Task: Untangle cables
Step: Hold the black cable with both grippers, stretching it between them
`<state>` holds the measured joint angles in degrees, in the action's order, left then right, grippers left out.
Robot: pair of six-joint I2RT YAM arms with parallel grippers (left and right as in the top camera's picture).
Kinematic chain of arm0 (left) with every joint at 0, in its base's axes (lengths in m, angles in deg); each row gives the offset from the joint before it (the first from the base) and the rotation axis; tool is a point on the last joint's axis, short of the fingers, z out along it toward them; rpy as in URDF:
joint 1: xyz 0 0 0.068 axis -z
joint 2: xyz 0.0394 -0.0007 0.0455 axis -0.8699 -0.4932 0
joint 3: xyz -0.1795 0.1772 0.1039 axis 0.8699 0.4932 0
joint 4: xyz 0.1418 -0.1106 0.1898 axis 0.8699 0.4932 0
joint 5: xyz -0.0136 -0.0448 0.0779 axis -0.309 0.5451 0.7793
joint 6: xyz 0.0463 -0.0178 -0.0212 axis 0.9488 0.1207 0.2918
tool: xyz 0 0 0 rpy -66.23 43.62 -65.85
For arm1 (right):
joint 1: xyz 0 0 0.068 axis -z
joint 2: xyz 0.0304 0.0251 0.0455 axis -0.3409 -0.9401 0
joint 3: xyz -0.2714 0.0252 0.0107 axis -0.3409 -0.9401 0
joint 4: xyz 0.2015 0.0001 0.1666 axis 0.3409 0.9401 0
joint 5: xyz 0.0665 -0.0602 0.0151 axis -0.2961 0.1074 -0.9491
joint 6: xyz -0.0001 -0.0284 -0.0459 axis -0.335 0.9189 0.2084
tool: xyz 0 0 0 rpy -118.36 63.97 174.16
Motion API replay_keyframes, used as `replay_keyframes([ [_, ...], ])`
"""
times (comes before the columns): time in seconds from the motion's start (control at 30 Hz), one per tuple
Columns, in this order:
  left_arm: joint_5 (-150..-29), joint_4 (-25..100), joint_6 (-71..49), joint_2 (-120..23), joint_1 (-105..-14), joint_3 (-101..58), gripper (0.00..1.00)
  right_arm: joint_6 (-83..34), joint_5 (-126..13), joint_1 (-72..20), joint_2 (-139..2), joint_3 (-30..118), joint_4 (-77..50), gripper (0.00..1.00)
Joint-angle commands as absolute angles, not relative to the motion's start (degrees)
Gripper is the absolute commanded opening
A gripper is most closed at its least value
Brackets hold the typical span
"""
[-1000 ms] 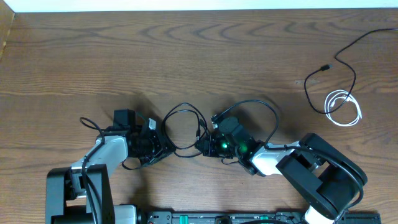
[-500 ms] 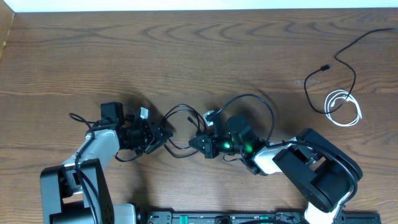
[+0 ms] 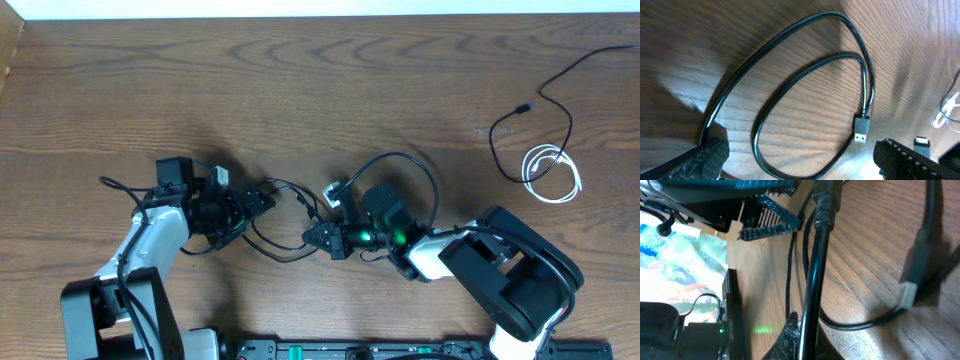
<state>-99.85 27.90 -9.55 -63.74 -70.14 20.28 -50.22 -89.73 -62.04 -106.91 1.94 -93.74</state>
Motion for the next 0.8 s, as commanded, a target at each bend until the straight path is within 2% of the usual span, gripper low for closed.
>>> replay_keyframes([
  [0.0, -88.02, 28.52, -8.58, -65.86, -70.56, 22.14, 1.0, -48.86, -89.57, -61.82, -107.08, 1.77, -93.67, 0.01],
  [0.77, -86.78, 28.49, -8.58, -65.86, -70.56, 22.16, 0.99, -48.8, -85.99, -61.97, -107.08, 1.77, -89.32, 0.01],
])
